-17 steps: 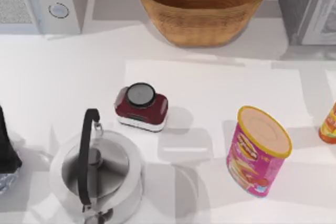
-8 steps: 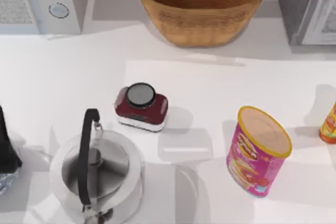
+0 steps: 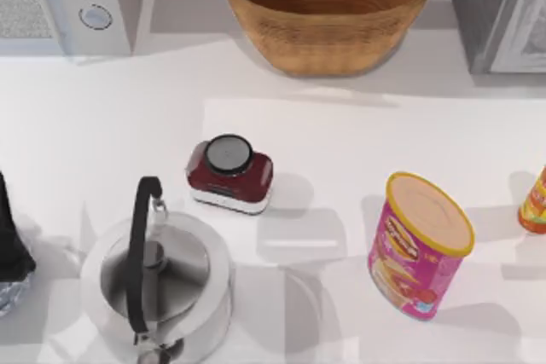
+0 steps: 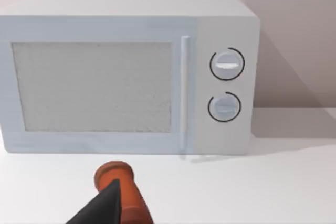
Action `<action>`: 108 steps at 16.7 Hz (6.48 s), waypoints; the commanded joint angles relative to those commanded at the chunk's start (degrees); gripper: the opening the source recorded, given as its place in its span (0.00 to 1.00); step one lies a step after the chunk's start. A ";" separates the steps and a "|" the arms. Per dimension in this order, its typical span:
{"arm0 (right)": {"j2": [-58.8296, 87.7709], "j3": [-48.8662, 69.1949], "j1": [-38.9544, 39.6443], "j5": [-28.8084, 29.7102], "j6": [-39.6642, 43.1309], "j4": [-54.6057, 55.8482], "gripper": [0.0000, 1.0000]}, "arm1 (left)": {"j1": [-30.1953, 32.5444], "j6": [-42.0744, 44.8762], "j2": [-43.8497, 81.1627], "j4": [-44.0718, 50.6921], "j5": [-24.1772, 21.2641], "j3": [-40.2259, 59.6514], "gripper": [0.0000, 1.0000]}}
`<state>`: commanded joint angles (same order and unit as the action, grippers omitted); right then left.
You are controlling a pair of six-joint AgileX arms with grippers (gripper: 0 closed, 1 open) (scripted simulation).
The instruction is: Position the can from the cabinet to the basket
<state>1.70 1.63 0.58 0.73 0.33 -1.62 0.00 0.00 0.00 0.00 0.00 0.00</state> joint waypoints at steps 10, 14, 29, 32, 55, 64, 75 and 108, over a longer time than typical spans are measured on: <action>2.26 1.48 0.76 0.52 -0.50 2.62 0.00 | 0.00 0.00 0.00 0.00 0.00 0.00 1.00; 15.52 13.09 4.58 4.55 -0.73 6.48 0.00 | 0.00 0.00 0.00 0.00 0.00 0.00 1.00; 105.52 79.07 26.00 26.97 -1.40 28.02 0.00 | 0.00 0.00 0.00 0.00 0.00 0.00 1.00; 117.63 87.91 28.90 29.99 -1.42 30.89 0.00 | 0.00 0.00 0.00 0.00 0.00 0.00 1.00; 130.86 100.45 29.62 30.85 -1.35 31.79 0.15 | 0.00 0.00 0.00 0.00 0.00 0.00 1.00; 130.86 100.45 29.62 30.85 -1.35 31.79 0.83 | 0.00 0.00 0.00 0.00 0.00 0.00 1.00; 130.86 100.45 29.62 30.85 -1.35 31.79 1.00 | 0.00 0.00 0.00 0.00 0.00 0.00 1.00; 101.42 76.75 21.82 24.44 -2.10 23.69 1.00 | 0.00 0.00 0.00 0.00 0.00 0.00 1.00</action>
<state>103.13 78.38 22.40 25.17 -1.78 22.07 0.00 0.00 0.00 0.00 0.00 0.00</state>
